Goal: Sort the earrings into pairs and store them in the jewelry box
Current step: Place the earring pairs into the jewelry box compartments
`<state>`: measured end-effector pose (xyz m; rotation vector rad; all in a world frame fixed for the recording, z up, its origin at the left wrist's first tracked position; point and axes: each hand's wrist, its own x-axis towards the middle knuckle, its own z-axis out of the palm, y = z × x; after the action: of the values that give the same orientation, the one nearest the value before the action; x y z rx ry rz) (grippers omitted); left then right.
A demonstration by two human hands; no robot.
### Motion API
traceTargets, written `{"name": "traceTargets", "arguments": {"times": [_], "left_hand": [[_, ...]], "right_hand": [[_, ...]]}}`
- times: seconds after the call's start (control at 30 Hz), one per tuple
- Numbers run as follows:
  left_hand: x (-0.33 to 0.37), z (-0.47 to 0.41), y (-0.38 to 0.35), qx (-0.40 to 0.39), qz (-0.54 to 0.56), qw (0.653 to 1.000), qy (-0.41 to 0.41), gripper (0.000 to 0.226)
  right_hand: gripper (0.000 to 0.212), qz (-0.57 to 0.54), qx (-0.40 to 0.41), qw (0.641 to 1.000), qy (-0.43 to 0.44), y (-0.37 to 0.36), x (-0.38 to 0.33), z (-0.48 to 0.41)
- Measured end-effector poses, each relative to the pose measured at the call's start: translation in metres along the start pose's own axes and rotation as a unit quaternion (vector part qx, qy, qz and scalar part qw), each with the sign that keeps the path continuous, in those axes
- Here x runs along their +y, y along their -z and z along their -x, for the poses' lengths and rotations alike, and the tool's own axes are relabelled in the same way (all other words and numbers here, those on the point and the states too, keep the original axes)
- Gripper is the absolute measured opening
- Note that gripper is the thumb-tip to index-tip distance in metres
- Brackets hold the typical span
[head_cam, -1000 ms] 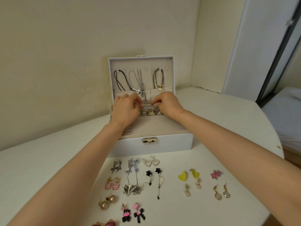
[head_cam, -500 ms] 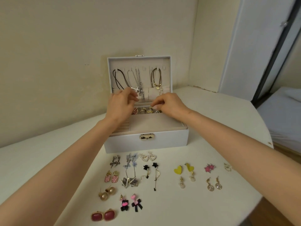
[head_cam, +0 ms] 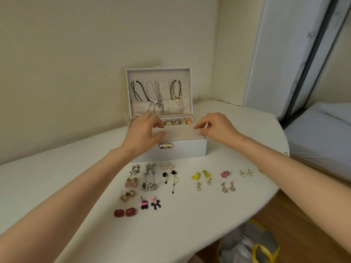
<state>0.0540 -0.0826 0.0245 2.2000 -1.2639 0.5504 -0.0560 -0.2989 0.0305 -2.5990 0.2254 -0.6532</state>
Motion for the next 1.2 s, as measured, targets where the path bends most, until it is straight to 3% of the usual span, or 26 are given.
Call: {"name": "traceTargets", "arguments": {"times": [0.1,0.2,0.33,0.47,0.63,0.8,1.2], "left_hand": [[0.023,0.005,-0.005,-0.03,0.002,0.999,-0.03,0.019],[0.026,0.008,-0.012,-0.074,-0.062,0.994,-0.042,0.033],[0.02,0.01,-0.015,-0.092,-0.132,0.987,-0.007,0.04],[0.014,0.009,-0.016,-0.086,-0.118,0.989,0.008,0.041],[0.013,0.005,-0.018,-0.083,-0.1,0.992,-0.002,0.04],[0.017,-0.005,-0.014,-0.074,-0.101,0.992,0.001,0.039],[0.069,-0.047,-0.043,-0.083,-0.084,0.993,-0.011,0.043]], "right_hand": [[0.013,0.005,-0.002,1.0,0.013,0.007,-0.001,0.02],[0.019,0.02,-0.023,0.999,0.03,0.012,-0.001,0.032],[0.022,0.022,-0.033,0.999,0.015,0.007,0.001,0.033],[0.015,0.025,-0.014,1.0,0.004,-0.002,-0.001,0.027],[0.028,0.048,-0.027,0.998,-0.002,-0.01,-0.002,0.019],[0.028,0.057,-0.014,0.998,-0.004,-0.003,-0.002,0.007],[0.028,0.062,0.052,0.992,-0.093,0.034,0.045,0.01]]}}
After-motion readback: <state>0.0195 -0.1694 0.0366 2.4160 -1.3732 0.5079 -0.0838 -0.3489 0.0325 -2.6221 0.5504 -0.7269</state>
